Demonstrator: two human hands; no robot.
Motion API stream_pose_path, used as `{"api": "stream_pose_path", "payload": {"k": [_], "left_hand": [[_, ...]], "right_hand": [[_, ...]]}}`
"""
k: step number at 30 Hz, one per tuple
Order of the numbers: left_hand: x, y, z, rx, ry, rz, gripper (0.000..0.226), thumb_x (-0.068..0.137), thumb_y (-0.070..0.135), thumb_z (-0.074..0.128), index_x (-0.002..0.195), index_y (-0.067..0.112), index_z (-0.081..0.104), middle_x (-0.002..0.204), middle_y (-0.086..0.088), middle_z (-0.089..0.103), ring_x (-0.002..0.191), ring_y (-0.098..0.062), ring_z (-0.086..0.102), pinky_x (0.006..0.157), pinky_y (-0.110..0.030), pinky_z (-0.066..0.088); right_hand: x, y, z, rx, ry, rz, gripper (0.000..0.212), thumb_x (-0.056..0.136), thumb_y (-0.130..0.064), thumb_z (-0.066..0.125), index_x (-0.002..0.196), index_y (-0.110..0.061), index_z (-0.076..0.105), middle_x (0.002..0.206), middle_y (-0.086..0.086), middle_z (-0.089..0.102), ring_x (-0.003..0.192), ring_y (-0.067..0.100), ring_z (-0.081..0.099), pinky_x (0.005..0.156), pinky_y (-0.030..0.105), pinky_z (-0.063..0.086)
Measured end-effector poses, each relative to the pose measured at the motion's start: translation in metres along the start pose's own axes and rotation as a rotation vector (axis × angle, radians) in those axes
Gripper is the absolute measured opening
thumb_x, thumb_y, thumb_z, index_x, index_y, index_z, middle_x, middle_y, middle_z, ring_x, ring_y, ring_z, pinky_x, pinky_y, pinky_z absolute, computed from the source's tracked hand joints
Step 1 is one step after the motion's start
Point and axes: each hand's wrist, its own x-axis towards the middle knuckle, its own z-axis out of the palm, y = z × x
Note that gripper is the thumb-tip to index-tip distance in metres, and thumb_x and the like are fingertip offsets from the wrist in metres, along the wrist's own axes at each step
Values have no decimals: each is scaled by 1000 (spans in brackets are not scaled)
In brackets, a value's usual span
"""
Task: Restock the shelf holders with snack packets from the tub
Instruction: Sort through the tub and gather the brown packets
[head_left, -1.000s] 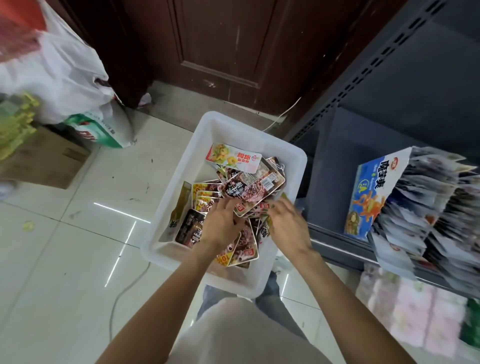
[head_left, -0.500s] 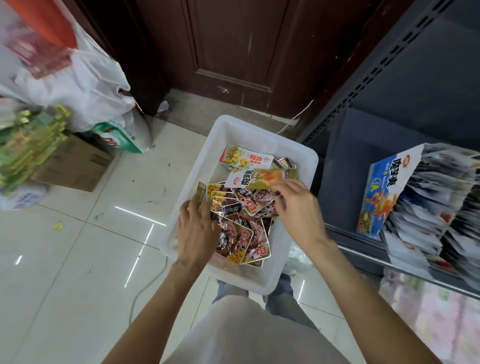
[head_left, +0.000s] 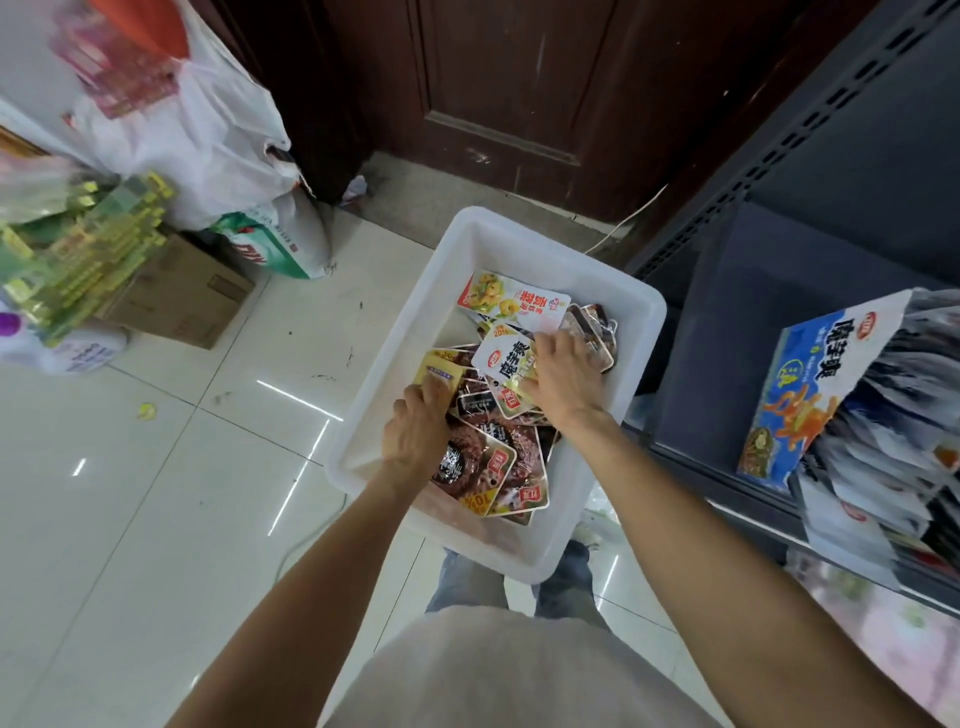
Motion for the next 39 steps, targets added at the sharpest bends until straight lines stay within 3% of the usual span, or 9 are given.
{"api": "stream_pose_path", "payload": {"k": [5,9,13,16,18,21,27,32,39], "left_hand": [[-5,-1,-12,81,69,-1,50,94,3,43,141,14,30,113,-10,63,86,-29,65,63,-36,46],[-32,1,-52,-210,427,266,45,80,-1,69,118,22,63,95,-1,73,73,-24,69,60,-35,53],[-52,8,-79,-349,707,580,36,66,1,81,92,25,74,122,-10,62,119,-26,49,95,-64,39],[-56,27,-95,-573,622,596,40,70,-5,77,93,28,75,145,-16,34,137,-38,28,105,-57,35],[-58,43,-106,-801,442,703,51,69,-26,64,95,16,74,141,-8,44,131,-24,43,99,-39,46],[-63,72,-124,-889,227,764,63,70,-33,50,102,16,70,107,1,68,101,-14,65,80,-39,55],[-98,165,-152,-1163,-225,785,58,76,-11,43,118,20,68,120,-2,67,117,-22,59,93,-30,50],[-129,273,-155,-1152,-122,918,29,89,9,61,109,28,69,111,8,70,99,-11,66,77,-24,53],[-135,406,-125,-1014,-81,1098,90,82,-1,69,135,56,24,122,4,63,96,-16,69,70,-25,57]], "right_hand": [[-14,0,-1,230,92,101,40,91,-31,62,120,-11,44,115,11,57,93,28,63,60,31,38],[-49,2,-21,948,143,275,34,96,-24,54,127,-12,47,119,6,63,103,25,62,77,30,46],[-103,15,-56,1575,234,393,12,93,-26,60,105,-24,57,97,-7,70,83,8,70,64,23,55],[-133,28,-78,1596,342,342,7,92,-23,61,95,-29,58,86,-15,71,76,2,69,57,13,50],[-147,37,-90,1620,399,333,8,92,-21,61,95,-28,59,86,-15,71,77,3,69,59,15,50],[-168,50,-107,1668,516,316,8,91,-19,62,93,-27,62,86,-11,72,79,5,68,63,18,51],[-219,114,-137,1634,800,247,16,95,-20,55,90,-27,68,84,-14,71,75,-1,63,65,13,49],[-278,209,-157,1536,1098,231,26,91,-7,59,102,-31,60,103,-7,70,95,10,64,75,25,53],[-322,310,-151,1758,1268,349,27,93,1,54,101,-24,51,99,-1,66,87,12,60,62,19,50]]}}
